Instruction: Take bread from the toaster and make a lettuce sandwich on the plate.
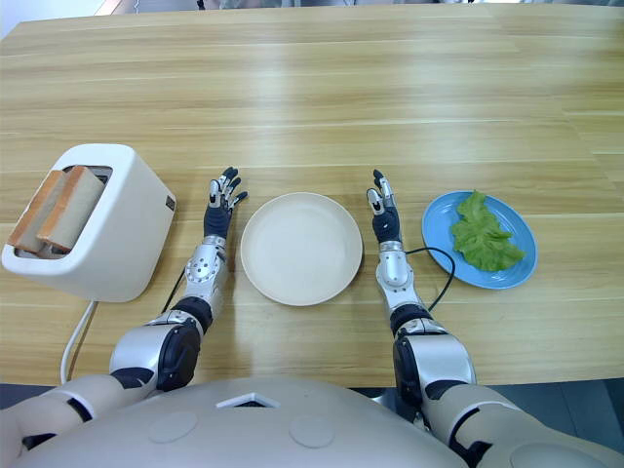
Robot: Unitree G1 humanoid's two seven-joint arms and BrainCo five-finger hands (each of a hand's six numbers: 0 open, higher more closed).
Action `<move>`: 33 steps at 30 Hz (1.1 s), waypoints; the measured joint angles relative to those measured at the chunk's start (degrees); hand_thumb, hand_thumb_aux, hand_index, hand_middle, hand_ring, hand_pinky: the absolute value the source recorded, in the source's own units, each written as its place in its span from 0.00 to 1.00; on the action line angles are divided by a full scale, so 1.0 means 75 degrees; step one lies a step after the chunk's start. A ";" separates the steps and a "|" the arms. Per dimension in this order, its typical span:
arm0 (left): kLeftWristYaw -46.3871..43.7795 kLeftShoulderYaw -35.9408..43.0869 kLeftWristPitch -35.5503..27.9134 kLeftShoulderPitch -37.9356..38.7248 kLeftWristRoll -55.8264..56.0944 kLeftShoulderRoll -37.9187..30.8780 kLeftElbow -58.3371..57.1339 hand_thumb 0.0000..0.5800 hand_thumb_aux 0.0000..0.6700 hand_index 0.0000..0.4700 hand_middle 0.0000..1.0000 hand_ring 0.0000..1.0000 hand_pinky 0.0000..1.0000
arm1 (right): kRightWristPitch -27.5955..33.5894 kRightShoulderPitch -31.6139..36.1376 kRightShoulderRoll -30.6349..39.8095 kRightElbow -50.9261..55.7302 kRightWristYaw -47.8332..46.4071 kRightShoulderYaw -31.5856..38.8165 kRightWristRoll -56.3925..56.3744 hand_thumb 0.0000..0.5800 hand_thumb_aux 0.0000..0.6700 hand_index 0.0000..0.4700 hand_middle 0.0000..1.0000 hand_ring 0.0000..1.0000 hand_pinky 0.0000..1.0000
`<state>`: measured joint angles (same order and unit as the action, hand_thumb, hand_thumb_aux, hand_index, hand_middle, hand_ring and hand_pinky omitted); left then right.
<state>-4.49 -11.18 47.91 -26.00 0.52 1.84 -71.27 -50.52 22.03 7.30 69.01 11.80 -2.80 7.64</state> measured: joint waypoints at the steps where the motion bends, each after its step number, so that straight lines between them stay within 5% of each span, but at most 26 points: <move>1: 0.0001 0.0001 0.0000 0.0000 0.0000 0.0000 0.0000 0.00 0.00 0.00 0.00 0.00 0.00 | 0.0001 0.0000 0.0000 -0.0001 -0.0001 0.0000 0.0000 0.00 0.00 0.00 0.00 0.00 0.00; 12: -0.0020 0.0254 0.0201 0.0178 -0.0066 -0.0008 0.0489 0.00 0.00 0.00 0.00 0.00 0.00 | 0.0015 0.0014 -0.0003 -0.0013 -0.0030 -0.0015 -0.0009 0.00 0.00 0.00 0.00 0.00 0.00; 15: -0.0444 0.0745 0.0177 0.0900 -0.0049 -0.0056 0.3012 0.00 0.00 0.00 0.00 0.00 0.00 | 0.0027 0.0020 0.0005 -0.0022 -0.0038 -0.0041 -0.0027 0.00 0.00 0.00 0.00 0.00 0.00; 19: -0.0990 0.1266 -0.2551 0.2460 0.0190 -0.1022 0.9163 0.00 0.00 0.00 0.00 0.00 0.00 | 0.0009 -0.0011 -0.0012 -0.0056 -0.0040 -0.0027 -0.0026 0.00 0.00 0.00 0.00 0.00 0.00; 23: -0.1277 -0.0115 -0.6009 0.3122 0.1338 -0.3255 1.3850 0.00 0.00 0.00 0.00 0.00 0.00 | 0.0019 -0.0076 -0.0024 -0.0108 0.0096 0.0032 0.0014 0.00 0.00 0.00 0.00 0.00 0.00; 28: -0.2080 -0.3476 -0.7717 0.3847 0.2394 -0.5674 1.4861 0.00 0.00 0.00 0.00 0.00 0.00 | 0.0034 -0.0178 -0.0067 -0.0215 0.0294 0.0102 0.0155 0.00 0.00 0.00 0.00 0.00 0.00; 33: -0.2793 -0.5222 -0.7719 0.5111 0.1177 -0.6672 1.4223 0.00 0.00 0.00 0.00 0.00 0.00 | 0.0073 -0.0243 -0.0070 -0.0277 0.0320 0.0107 0.0171 0.00 0.00 0.00 0.00 0.00 0.00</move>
<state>-25.44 -50.34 -9.98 12.33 9.35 -48.20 35.39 -49.97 20.21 6.78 66.94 14.20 -2.01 8.92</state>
